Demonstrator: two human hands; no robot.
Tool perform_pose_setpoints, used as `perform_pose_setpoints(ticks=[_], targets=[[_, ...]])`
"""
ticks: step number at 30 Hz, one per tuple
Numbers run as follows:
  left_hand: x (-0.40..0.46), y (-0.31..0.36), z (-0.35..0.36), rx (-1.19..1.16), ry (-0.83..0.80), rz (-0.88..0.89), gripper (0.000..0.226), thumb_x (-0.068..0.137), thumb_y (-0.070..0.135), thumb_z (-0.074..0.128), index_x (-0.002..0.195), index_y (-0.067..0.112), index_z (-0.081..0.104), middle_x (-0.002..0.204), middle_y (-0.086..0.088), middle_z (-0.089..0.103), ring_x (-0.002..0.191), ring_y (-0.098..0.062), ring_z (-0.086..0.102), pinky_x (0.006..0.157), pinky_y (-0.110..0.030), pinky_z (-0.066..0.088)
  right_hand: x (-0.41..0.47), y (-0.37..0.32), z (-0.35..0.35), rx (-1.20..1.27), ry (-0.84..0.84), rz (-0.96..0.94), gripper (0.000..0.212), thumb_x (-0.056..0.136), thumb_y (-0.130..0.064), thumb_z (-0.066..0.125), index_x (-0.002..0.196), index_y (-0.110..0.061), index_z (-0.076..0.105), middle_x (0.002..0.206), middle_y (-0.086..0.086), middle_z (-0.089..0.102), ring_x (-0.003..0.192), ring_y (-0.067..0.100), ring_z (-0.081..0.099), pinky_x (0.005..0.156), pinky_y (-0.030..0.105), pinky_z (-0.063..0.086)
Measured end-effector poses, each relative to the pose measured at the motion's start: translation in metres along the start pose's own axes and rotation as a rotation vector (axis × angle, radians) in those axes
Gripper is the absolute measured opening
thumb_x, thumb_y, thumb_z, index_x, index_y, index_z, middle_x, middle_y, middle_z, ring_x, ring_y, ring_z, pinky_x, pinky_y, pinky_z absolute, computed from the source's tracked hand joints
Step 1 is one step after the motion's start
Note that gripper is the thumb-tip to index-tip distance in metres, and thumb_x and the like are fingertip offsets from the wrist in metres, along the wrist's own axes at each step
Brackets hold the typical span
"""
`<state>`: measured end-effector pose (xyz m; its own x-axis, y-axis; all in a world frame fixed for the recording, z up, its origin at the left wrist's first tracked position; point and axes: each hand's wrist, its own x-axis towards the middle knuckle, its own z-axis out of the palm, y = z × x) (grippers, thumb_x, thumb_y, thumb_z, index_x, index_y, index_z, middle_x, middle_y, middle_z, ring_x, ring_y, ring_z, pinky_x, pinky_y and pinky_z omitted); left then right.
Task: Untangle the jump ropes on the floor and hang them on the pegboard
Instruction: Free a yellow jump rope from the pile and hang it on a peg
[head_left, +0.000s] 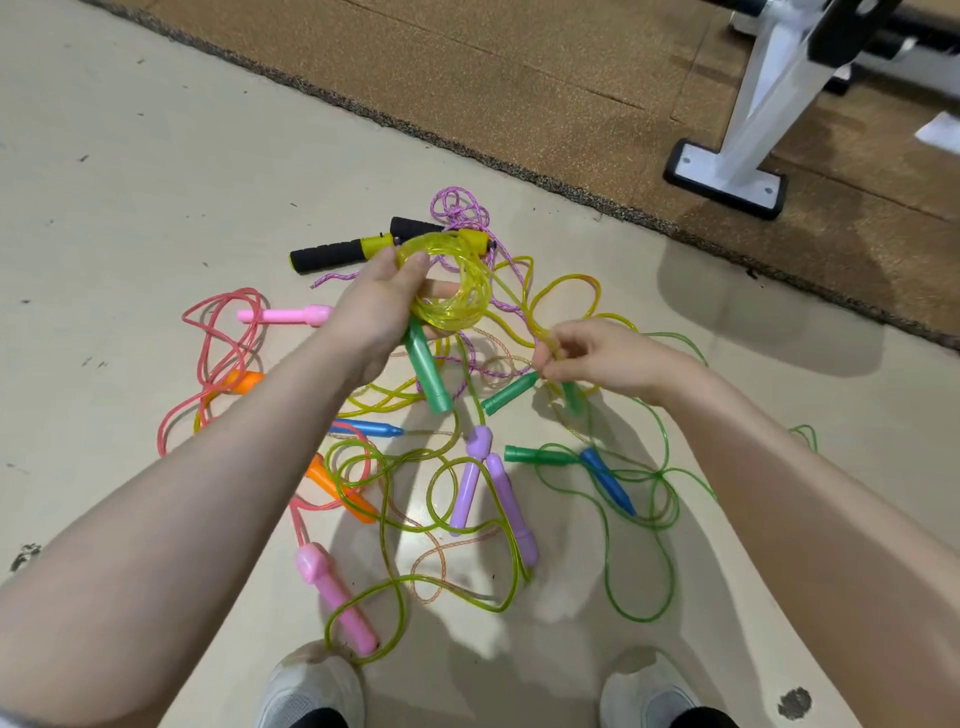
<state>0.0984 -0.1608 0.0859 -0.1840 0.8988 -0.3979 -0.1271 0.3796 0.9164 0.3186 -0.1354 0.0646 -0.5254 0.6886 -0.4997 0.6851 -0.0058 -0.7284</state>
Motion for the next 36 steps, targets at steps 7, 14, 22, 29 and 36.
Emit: perform_pose_setpoints(ticks=[7, 14, 22, 29, 36], targets=[[0.006, -0.012, -0.01, 0.277, 0.016, 0.0, 0.028, 0.1, 0.025, 0.039, 0.124, 0.01, 0.043, 0.074, -0.005, 0.063, 0.077, -0.022, 0.061, 0.058, -0.032, 0.058, -0.007, 0.0, 0.006, 0.278, 0.015, 0.052, 0.02, 0.099, -0.019, 0.041, 0.08, -0.016, 0.046, 0.065, -0.001, 0.063, 0.059, 0.007, 0.053, 0.063, 0.025, 0.04], [-0.007, -0.019, 0.01, 0.46, -0.21, 0.01, 0.016, 0.099, 0.023, 0.042, 0.107, 0.01, 0.048, 0.078, -0.011, 0.062, 0.062, -0.017, 0.054, 0.042, -0.02, 0.049, -0.001, -0.061, -0.007, 0.938, 0.186, -0.008, 0.02, 0.097, -0.014, 0.033, 0.079, -0.015, 0.042, 0.062, 0.008, 0.058, 0.054, 0.017, 0.043, 0.041, 0.021, 0.026], [-0.009, -0.014, 0.012, 0.337, -0.265, -0.037, 0.014, 0.1, 0.021, 0.04, 0.105, 0.012, 0.05, 0.074, -0.004, 0.056, 0.044, -0.003, 0.057, 0.041, -0.018, 0.046, 0.004, -0.057, 0.008, 0.597, 0.41, -0.249, 0.013, 0.092, -0.002, 0.053, 0.099, -0.01, 0.06, 0.082, -0.005, 0.054, 0.073, 0.001, 0.057, 0.071, 0.015, 0.052], [-0.008, -0.017, 0.011, 0.487, -0.261, -0.11, 0.018, 0.1, 0.03, 0.04, 0.11, 0.016, 0.043, 0.093, -0.018, 0.061, 0.051, -0.029, 0.066, 0.043, -0.031, 0.053, 0.008, -0.051, 0.015, -0.116, 0.629, -0.361, 0.039, 0.081, -0.031, 0.061, 0.117, -0.017, 0.065, 0.093, -0.017, 0.04, 0.098, 0.011, 0.045, 0.082, 0.015, 0.031], [-0.003, -0.002, 0.005, 0.786, -0.311, -0.073, 0.019, 0.1, 0.027, 0.039, 0.11, 0.011, 0.044, 0.078, -0.009, 0.054, 0.036, -0.013, 0.056, 0.038, -0.023, 0.047, 0.008, -0.049, 0.013, 0.025, 0.596, -0.274, 0.012, 0.082, -0.017, 0.069, 0.093, -0.015, 0.069, 0.068, -0.002, 0.054, 0.058, 0.002, 0.047, 0.062, 0.015, 0.038]])
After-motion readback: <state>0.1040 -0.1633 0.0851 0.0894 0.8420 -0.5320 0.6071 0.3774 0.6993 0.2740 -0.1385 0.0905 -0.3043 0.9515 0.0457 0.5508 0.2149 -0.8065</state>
